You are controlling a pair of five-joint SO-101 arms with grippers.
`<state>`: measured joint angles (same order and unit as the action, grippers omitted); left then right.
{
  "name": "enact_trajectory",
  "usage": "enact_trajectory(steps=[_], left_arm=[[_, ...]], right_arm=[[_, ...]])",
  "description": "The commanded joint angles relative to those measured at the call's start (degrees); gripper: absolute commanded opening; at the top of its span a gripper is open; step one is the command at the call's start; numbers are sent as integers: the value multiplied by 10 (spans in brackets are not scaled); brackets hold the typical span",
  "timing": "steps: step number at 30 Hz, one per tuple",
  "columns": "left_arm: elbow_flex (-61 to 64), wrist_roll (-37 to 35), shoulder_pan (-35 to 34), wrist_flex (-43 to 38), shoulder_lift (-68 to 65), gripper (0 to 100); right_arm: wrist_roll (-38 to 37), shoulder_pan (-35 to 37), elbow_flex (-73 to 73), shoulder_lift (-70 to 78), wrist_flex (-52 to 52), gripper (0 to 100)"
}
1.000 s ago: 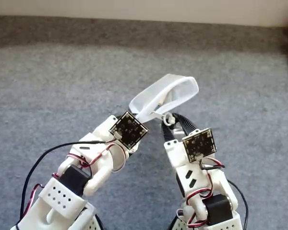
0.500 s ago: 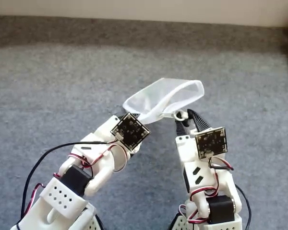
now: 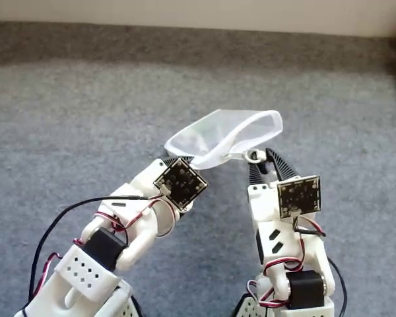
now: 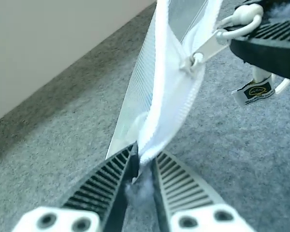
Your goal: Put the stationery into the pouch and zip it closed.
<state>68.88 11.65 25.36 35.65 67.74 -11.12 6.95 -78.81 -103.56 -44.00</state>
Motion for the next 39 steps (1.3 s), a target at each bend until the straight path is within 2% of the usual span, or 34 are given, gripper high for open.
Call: enact_trajectory(steps=[1, 4, 13, 18, 27, 36, 39], left_arm=[[-30, -8, -15, 5, 10, 142], [-35, -41, -14, 4, 10, 172], [-51, -40, 68, -10, 10, 176], [-50, -40, 68, -65, 10, 175], [-43, -40, 73, -103, 5, 174], [22, -38, 106, -194, 5, 12], [35, 0, 109, -193, 8, 7]], right_arm=[[2, 28, 41, -2, -25, 5], [1, 58, 41, -2, -32, 5], [1, 90, 40, -2, -40, 5], [1, 90, 41, -2, -57, 5], [1, 113, 41, -2, -67, 5], [1, 113, 42, -2, -71, 5], [2, 94, 62, -2, -71, 5]])
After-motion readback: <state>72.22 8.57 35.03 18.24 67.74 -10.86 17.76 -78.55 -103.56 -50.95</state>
